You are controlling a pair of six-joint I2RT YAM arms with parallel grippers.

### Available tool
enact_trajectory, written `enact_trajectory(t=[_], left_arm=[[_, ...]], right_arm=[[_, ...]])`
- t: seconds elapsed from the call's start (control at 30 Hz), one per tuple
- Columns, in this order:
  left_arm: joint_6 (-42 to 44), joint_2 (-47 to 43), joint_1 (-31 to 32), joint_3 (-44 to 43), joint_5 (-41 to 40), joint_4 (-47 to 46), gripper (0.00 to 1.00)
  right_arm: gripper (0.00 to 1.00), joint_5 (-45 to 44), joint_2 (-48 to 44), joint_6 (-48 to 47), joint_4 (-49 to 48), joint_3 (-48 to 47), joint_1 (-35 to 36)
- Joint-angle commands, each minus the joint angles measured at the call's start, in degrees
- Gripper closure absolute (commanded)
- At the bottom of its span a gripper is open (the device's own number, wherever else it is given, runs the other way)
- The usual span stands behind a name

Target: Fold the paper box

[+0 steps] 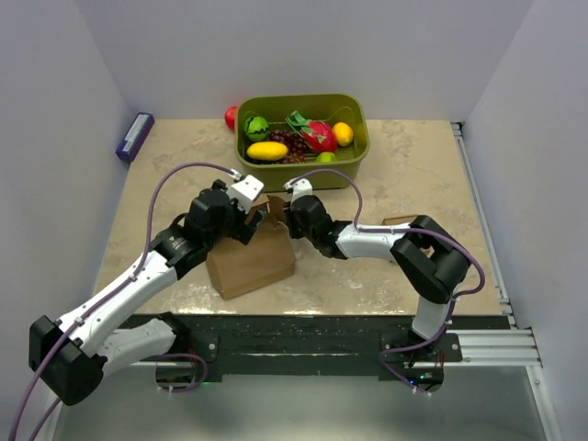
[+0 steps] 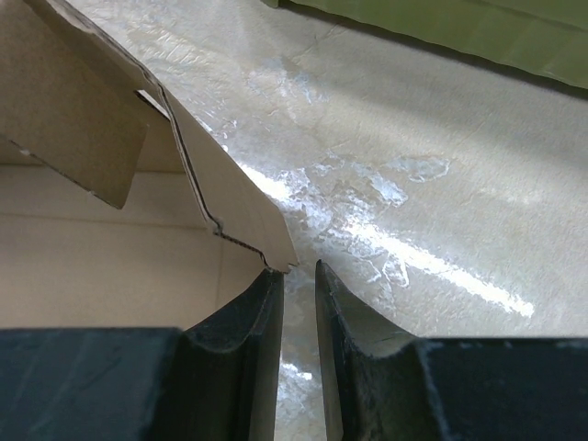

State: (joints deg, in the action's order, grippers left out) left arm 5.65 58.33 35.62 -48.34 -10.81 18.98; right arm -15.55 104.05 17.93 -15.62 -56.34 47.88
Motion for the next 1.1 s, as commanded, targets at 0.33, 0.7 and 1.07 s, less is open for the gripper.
enact_trajectory(t=[0.33, 0.7, 1.07], left_arm=[[8.4, 6.0, -0.2, 2.3, -7.7, -0.6, 0.15], [8.9, 8.6, -0.2, 4.0, -10.7, -2.5, 0.21], [8.5, 10.8, -0.1, 5.2, -10.2, -2.7, 0.27]], right_arm=[[0.76, 1.3, -3.3, -0.6, -1.5, 1.2, -0.9], [0.75, 2.9, -3.1, -0.4, -1.9, 0.9, -0.9], [0.65, 3.9, -3.5, -2.0, -2.3, 0.6, -0.9]])
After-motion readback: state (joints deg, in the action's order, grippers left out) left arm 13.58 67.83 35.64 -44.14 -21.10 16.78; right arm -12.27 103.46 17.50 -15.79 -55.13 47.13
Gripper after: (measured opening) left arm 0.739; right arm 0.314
